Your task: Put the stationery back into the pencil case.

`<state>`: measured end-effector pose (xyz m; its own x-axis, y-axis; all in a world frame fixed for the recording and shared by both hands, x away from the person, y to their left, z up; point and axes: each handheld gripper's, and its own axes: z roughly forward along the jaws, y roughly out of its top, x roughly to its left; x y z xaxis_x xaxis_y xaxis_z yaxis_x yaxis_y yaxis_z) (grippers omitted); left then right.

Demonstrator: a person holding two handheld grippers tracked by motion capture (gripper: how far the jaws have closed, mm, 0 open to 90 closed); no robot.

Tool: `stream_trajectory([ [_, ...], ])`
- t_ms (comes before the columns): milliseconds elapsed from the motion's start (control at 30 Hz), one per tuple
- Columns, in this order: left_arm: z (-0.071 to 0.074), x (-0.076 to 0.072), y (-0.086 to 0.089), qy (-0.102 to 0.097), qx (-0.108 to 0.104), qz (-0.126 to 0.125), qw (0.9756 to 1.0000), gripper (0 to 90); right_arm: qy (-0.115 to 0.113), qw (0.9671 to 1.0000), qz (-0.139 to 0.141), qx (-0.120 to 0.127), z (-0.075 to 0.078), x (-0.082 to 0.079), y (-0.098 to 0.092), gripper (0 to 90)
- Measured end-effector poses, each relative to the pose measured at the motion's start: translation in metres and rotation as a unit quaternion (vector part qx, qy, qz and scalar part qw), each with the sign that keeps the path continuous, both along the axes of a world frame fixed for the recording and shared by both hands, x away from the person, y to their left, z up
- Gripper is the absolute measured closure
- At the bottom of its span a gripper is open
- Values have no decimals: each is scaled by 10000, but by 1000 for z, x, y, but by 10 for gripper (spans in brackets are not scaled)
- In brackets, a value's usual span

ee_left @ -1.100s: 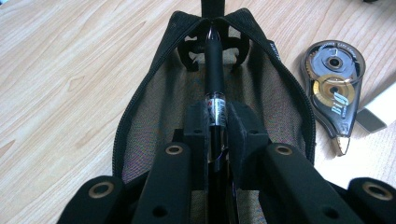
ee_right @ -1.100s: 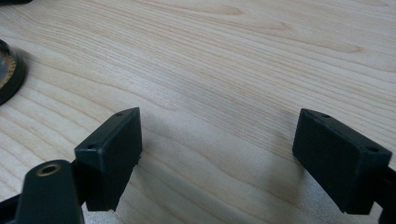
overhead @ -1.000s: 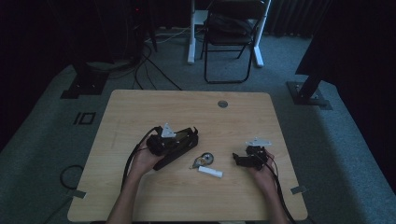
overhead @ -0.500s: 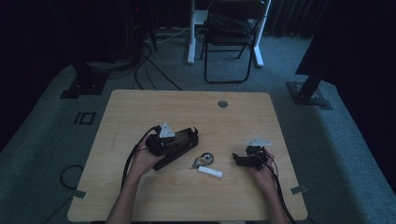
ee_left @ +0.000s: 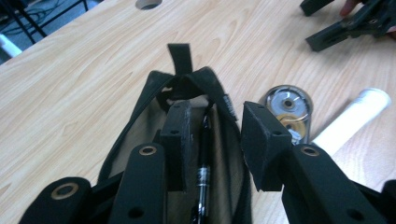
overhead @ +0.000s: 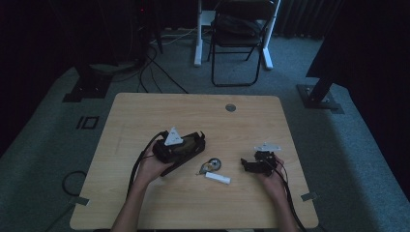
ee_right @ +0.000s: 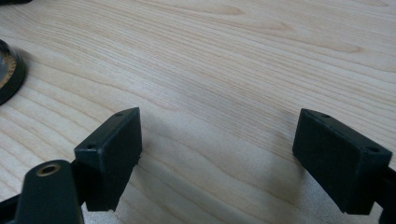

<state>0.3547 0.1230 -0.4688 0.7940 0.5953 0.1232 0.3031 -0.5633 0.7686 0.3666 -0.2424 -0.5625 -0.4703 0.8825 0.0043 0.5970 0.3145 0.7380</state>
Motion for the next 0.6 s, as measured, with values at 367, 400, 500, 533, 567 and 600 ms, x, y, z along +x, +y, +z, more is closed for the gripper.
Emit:
stream_trajectory([
  [367, 9, -7, -17, -73, 28, -312, 9995, 635, 0, 10000, -6, 6, 0, 0, 0, 157],
  [400, 9, -7, -18, -61, 29, -349, 9994, 635, 0, 10000, -6, 6, 0, 0, 0, 157],
  [500, 8, -8, -22, -9, 89, -414, 9991, 655, 1, 10000, -7, 4, 0, 0, 0, 157],
  [533, 8, -9, -24, 7, 92, -435, 9990, 658, 1, 10000, -5, 6, 0, 0, 0, 157],
  [567, 8, -9, -25, 9, 105, -446, 9989, 662, 1, 10000, -6, 4, 0, 0, 0, 157],
  [600, 7, -10, -26, 8, 103, -456, 9989, 662, 1, 10000, -6, 4, 0, 0, 0, 157],
])
